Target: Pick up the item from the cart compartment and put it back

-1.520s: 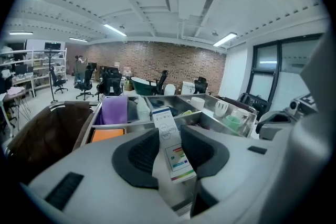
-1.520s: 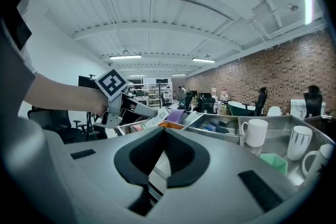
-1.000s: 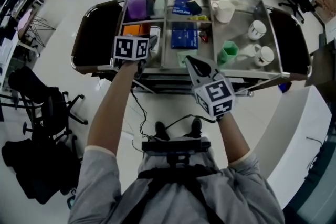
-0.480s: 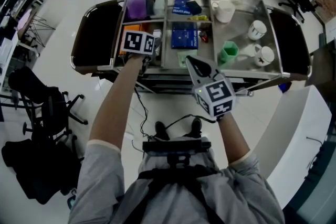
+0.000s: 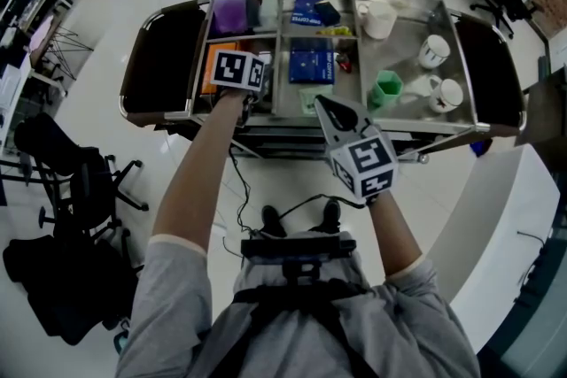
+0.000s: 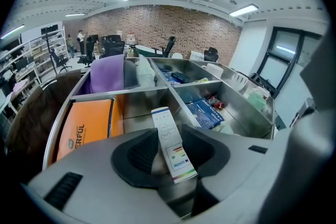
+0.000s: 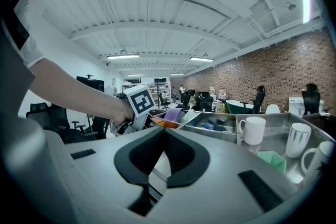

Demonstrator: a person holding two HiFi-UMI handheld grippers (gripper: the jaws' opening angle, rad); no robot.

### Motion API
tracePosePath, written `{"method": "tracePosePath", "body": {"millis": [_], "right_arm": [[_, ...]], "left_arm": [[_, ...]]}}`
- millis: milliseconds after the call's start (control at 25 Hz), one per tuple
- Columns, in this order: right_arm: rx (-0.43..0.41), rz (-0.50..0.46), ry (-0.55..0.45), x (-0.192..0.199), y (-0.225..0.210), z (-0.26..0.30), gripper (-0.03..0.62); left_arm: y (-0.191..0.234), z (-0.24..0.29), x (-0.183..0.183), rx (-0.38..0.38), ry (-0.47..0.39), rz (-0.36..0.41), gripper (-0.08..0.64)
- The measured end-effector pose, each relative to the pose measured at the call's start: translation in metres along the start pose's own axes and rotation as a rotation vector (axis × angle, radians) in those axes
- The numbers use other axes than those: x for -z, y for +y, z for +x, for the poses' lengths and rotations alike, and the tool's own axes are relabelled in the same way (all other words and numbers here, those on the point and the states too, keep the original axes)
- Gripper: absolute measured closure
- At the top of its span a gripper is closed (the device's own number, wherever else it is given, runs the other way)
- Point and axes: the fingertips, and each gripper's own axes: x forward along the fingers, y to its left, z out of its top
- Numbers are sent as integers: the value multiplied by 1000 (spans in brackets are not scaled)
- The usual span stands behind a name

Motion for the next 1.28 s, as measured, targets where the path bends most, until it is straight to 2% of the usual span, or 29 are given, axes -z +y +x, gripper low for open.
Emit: {"method": "tracePosePath", "body": {"millis": [280, 560, 840, 1040, 1160, 1280], "right_arm": [[-4, 10, -2, -1, 2, 0, 583], [-4, 10, -1, 1, 1, 0, 583], [2, 10, 6, 3, -1, -2, 583], [8, -4, 17, 8, -4, -3, 583], [14, -8, 21, 9, -6, -4, 583], [22, -10, 27, 10, -7, -7, 583]], "left_arm": [[1, 0, -4, -23, -14, -10, 365], [1, -1, -4, -30, -21, -8, 365], [-6, -19, -14, -14, -87, 12, 371], [-16, -44, -22, -2, -183, 51, 514], [-24, -64, -26, 23, -263, 75, 554], [-34, -85, -24, 51, -351, 106, 557]]}}
